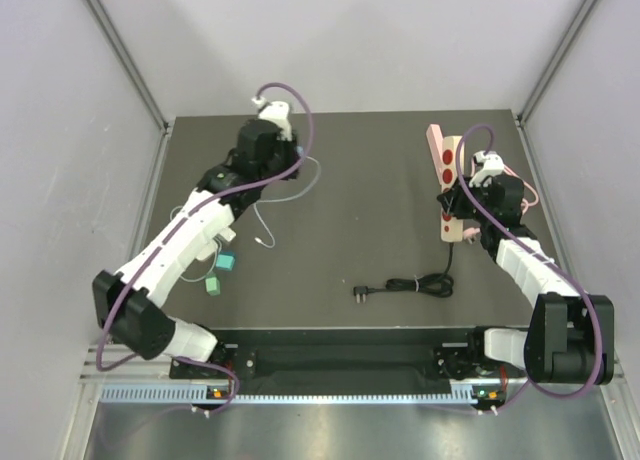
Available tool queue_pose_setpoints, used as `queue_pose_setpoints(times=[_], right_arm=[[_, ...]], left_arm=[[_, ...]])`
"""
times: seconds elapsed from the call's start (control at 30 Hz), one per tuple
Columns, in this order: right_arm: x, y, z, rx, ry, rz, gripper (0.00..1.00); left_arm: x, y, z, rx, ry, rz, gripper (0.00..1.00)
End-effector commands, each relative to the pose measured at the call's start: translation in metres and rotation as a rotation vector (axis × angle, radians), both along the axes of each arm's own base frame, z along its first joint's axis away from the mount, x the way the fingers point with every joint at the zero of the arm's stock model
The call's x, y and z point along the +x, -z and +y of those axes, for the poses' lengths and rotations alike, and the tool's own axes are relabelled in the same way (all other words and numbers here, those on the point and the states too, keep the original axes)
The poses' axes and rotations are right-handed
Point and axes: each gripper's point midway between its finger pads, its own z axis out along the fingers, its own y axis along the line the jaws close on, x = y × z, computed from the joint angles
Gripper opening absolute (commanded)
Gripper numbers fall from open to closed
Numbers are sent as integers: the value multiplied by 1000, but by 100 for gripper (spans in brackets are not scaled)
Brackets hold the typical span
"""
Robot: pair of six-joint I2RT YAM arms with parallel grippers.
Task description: Pull the plug off the socket
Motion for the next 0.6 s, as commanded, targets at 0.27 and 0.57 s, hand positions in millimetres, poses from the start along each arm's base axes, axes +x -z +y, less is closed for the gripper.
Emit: queue_pose_setpoints(times=[0.27,0.57], right_arm=[[14,-29,0,4,-19,-116,0],[14,-30,1,7,-29,-118,0]], left_arm=[[-9,-16,142,129,-403,-85,0],[2,103,157,-92,-433,210,1]])
